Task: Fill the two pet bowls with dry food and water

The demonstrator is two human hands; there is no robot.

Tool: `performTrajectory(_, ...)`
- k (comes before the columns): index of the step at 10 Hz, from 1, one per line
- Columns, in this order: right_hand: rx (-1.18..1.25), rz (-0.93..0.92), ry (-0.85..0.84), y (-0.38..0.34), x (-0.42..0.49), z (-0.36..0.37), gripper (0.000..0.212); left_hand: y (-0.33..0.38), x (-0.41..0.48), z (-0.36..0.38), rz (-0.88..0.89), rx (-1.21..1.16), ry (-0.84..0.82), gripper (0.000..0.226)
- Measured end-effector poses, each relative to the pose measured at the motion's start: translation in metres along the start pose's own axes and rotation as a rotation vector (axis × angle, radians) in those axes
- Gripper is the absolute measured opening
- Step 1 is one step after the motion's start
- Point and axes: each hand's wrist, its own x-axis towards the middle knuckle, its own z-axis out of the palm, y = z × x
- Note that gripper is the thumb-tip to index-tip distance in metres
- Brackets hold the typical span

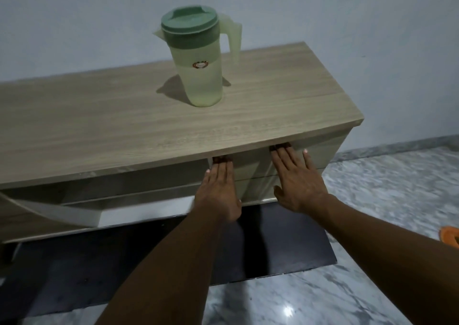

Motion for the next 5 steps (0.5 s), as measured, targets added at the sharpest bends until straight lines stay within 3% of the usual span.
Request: performTrajectory(5, 0.107, -0.075, 0.032, -0.007, -0.036, -0.024, 0.088, 0.014, -0.040, -0.021, 0.041, -0.016, 0.059, 0.091)
